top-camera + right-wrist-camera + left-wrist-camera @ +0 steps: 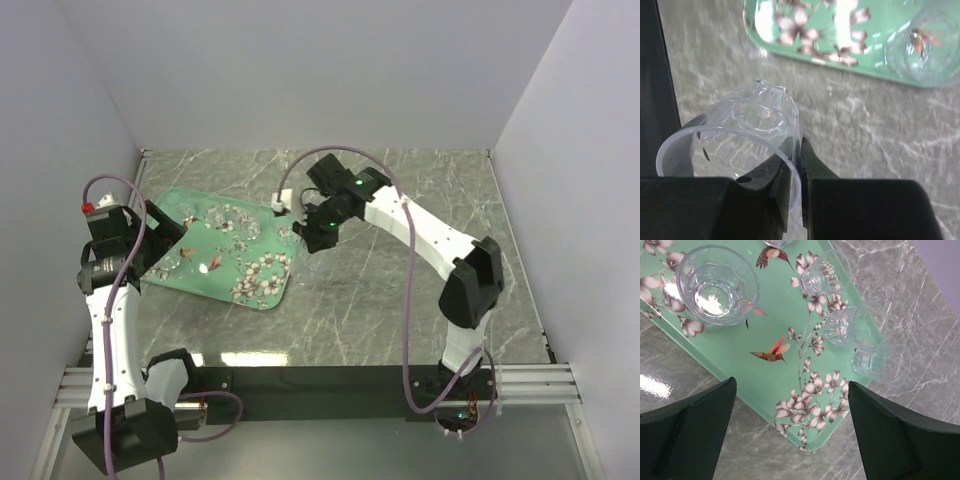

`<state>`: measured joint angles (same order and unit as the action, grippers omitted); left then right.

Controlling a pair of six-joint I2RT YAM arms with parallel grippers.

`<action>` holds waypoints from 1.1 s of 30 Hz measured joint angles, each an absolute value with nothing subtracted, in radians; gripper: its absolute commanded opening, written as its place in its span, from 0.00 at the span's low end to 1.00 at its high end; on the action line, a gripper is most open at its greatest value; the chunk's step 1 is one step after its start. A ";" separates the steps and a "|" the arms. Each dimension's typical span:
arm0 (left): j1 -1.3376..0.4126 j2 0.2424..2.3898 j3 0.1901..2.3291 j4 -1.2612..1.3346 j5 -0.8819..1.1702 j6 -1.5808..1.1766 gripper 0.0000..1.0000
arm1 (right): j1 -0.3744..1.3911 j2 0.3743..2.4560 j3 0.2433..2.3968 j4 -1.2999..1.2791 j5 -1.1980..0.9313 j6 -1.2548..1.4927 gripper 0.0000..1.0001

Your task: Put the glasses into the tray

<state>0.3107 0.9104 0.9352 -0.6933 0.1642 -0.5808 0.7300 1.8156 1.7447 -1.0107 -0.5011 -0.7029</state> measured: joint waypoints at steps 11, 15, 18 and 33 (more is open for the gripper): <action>0.311 0.896 0.935 -0.694 0.164 -0.591 0.99 | 0.857 2.047 1.949 -0.931 -0.402 -0.470 0.00; 0.311 0.893 0.928 -0.694 0.164 -0.591 1.00 | 0.890 2.098 1.966 -0.889 -0.336 -0.400 0.00; 0.311 0.892 0.919 -0.696 0.164 -0.591 0.99 | 0.904 2.135 1.986 -0.857 -0.285 -0.353 0.00; 0.311 0.895 0.918 -0.697 0.164 -0.590 1.00 | 0.936 2.257 1.998 -0.746 -0.103 -0.253 0.08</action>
